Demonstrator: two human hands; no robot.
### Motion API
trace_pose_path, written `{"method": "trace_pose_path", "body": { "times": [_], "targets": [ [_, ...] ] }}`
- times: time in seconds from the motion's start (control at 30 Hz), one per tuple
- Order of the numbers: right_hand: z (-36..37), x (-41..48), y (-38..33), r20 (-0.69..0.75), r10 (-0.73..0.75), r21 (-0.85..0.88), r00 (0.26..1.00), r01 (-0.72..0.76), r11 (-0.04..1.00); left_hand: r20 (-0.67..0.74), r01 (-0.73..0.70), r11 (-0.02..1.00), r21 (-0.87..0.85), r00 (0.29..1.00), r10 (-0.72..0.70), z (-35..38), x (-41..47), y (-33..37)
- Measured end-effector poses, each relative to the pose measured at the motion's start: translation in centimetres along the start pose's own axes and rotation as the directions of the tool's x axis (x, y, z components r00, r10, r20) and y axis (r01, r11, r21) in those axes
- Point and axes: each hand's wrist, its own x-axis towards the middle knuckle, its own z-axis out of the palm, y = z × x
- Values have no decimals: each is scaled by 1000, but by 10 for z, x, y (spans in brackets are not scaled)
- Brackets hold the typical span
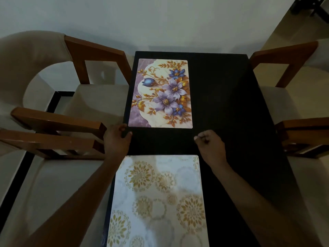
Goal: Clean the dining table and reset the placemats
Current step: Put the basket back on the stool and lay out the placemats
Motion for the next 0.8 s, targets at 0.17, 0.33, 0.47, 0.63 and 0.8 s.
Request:
{"method": "trace_pose_path", "body": {
  "times": [0.17, 0.33, 0.47, 0.63, 0.8],
  "targets": [
    [-24, -115, 68, 158, 88, 30, 984, -94, 995, 23, 83, 992, -95, 996, -81, -33, -127, -26],
    [-45, -198, 116, 227, 141, 13, 964, -147, 989, 62, 216, 974, -63, 975, -212, -53, -248, -41],
    [-63, -249, 150, 287, 158, -14, 945, -161, 987, 53, 298, 954, -43, 954, -296, -64, -331, -49],
    [-88, -301, 181, 346, 209, 7, 915, -225, 974, 105, 438, 898, -34, 895, -433, -77, -404, -66],
    [-93, -333, 197, 441, 234, 13, 866, -267, 964, 113, 509, 860, -37, 857, -502, -88, -439, -75]
  ]
}}
